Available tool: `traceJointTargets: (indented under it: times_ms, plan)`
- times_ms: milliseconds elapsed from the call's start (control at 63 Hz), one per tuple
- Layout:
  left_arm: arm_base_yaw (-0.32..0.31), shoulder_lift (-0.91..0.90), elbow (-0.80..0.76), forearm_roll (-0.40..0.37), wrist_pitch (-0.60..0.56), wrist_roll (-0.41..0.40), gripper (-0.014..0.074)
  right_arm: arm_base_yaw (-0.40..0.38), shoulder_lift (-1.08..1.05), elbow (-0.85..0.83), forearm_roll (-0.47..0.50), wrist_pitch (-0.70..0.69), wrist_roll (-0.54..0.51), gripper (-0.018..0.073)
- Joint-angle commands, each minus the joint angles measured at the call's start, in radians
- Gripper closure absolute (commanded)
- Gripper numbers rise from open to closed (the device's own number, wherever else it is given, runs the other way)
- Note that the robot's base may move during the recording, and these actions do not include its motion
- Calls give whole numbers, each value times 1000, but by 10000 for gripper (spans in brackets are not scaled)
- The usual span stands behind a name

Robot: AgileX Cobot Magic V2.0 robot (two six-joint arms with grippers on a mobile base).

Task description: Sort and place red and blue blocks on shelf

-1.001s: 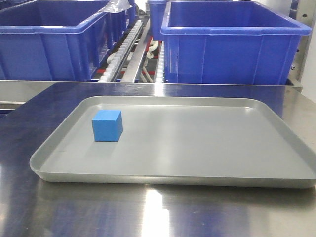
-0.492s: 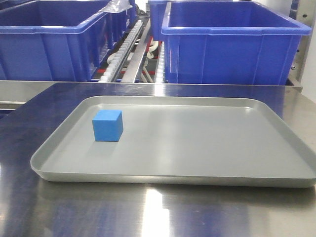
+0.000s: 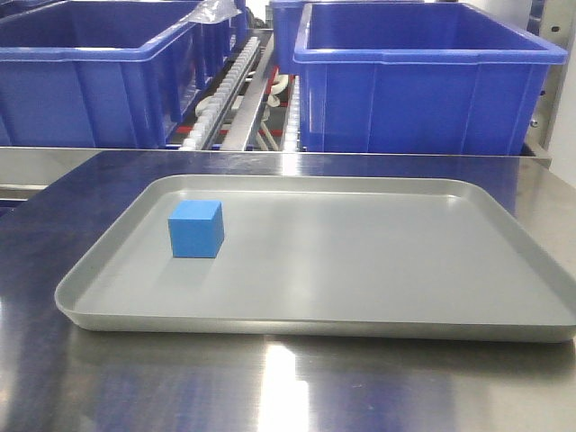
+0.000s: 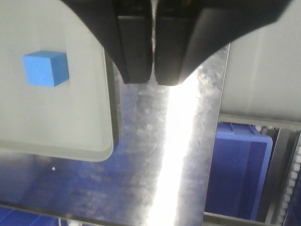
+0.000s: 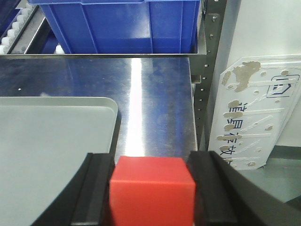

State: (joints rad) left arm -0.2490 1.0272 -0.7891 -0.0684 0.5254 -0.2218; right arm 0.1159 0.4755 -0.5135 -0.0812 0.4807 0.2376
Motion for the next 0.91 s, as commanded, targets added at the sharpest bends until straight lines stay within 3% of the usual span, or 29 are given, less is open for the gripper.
traceJointTargets:
  times_ms: [0, 64, 127, 238, 683, 890]
  plan:
    - [-10, 10, -35, -22, -50, -5, 259, -4, 0, -29, -17, -82, -6, 510]
    - [-10, 34, -37, -46, -50, -5, 146, -4, 0, -29, -17, -82, -6, 510]
    - [-10, 70, -50, -85, -25, -5, 88, -4, 0, -29, -17, -82, -6, 510]
    - [-25, 135, -94, -104, 27, -2, 104, -4, 0, -29, -17, -82, -6, 510]
    - [-221, 427, -376, -104, 128, -2, 104, -4, 0, -29, -17, -82, -6, 510]
    - [-296, 504, -428, -104, 134, -11, 103, -4, 0, -29, -17, -82, -6, 510]
